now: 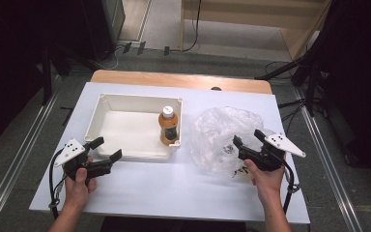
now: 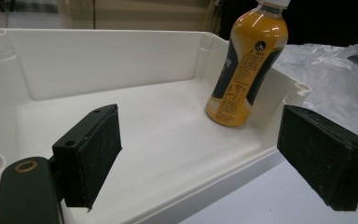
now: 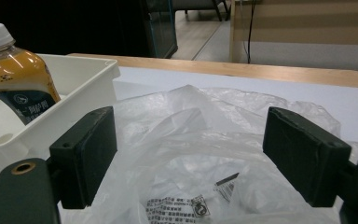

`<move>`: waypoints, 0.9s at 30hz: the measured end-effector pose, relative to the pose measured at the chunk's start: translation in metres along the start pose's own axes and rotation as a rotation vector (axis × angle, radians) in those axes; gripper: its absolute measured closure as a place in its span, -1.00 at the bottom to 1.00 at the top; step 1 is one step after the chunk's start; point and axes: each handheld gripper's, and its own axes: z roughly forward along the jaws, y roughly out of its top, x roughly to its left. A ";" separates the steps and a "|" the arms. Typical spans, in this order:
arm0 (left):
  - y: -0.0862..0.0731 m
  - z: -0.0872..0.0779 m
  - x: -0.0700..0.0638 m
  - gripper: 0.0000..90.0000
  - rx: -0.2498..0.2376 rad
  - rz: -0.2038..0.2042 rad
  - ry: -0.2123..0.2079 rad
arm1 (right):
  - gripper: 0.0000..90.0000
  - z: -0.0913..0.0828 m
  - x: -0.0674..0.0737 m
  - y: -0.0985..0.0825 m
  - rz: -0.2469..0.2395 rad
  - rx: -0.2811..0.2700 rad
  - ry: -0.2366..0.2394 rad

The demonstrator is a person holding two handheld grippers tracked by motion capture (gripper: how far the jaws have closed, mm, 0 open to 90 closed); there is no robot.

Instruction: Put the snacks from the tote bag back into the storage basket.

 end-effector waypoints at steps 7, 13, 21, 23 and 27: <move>0.000 -0.001 0.001 -0.70 -0.003 -0.003 0.006 | -0.60 -0.007 -0.008 -0.004 0.017 -0.008 -0.016; 0.000 -0.002 0.002 -0.70 -0.007 -0.007 0.007 | -0.60 -0.014 -0.016 -0.009 0.023 -0.009 -0.034; 0.001 -0.004 0.005 -0.70 -0.011 -0.008 0.010 | -0.60 -0.023 -0.025 -0.018 0.017 0.002 -0.049; 0.001 -0.004 0.005 -0.70 -0.013 -0.009 0.011 | -0.60 -0.026 -0.029 -0.019 0.023 -0.003 -0.050; 0.001 -0.004 0.007 -0.70 -0.009 -0.008 0.011 | -0.60 -0.031 -0.035 -0.021 0.033 -0.010 -0.064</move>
